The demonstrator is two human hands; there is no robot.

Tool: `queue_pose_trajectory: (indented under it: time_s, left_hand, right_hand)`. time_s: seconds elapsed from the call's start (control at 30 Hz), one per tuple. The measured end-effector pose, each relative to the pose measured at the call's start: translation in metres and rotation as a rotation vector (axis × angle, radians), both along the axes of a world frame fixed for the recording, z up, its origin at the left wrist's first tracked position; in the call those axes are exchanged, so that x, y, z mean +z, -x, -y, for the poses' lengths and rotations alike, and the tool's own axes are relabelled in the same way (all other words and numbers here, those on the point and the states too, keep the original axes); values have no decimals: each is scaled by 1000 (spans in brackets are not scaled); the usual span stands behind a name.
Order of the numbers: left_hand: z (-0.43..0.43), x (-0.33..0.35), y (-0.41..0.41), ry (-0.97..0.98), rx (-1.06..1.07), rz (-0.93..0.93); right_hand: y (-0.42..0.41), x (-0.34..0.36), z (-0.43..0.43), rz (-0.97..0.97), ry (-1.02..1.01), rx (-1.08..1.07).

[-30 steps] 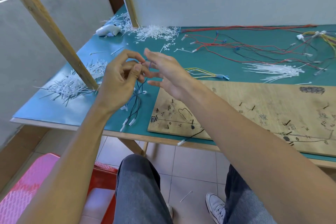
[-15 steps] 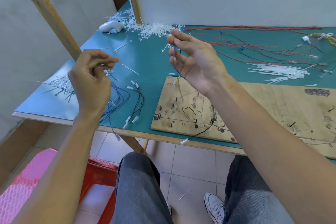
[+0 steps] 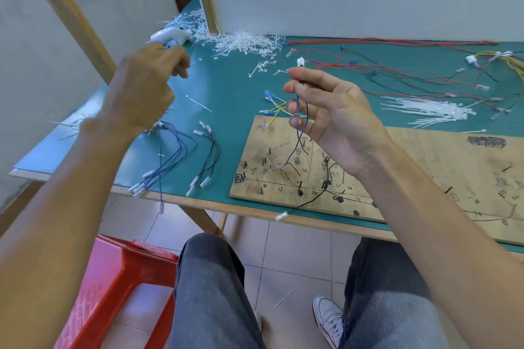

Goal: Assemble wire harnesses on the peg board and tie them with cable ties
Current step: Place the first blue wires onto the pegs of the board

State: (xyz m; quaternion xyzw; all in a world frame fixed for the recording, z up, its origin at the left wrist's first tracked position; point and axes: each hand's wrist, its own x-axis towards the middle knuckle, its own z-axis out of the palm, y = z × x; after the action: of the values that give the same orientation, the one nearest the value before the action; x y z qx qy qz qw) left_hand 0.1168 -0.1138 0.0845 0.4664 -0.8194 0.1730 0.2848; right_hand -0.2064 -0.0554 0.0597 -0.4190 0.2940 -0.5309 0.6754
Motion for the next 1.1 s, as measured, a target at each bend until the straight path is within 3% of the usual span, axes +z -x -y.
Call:
queue_pose_trajectory:
  time_s: [0.17,0.27,0.37,0.5,0.73,0.87,1.0,1.1]
  left_hand:
    - [13,-10,10,-287,-12,176]
    - [6,-36,18,-461,8,183]
    - [-2,-52,14,-411,-4,117]
    - [-23,-65,13,-546,-22,-154]
    - [-49,-79,-14,-315,380,-162]
    - [-62,-81,-24,-245,382,-204]
    - [-80,-83,-16,-269,453,-409]
    - [-98,-72,3,-165,464,-408]
  right_hand:
    - [11,-6,-4,-15,-9,-24]
    - [13,-7,-7,-2,-9,-30]
    - [18,-9,-11,-21,16,-18]
    - [24,-12,-14,-32,27,-9]
    - [23,-15,-21,-37,2,-13]
    - [26,-12,-22,-46,6,-23]
    - [30,-8,-24,-47,3,-46]
    - [32,-2,-27,-33,12,-49]
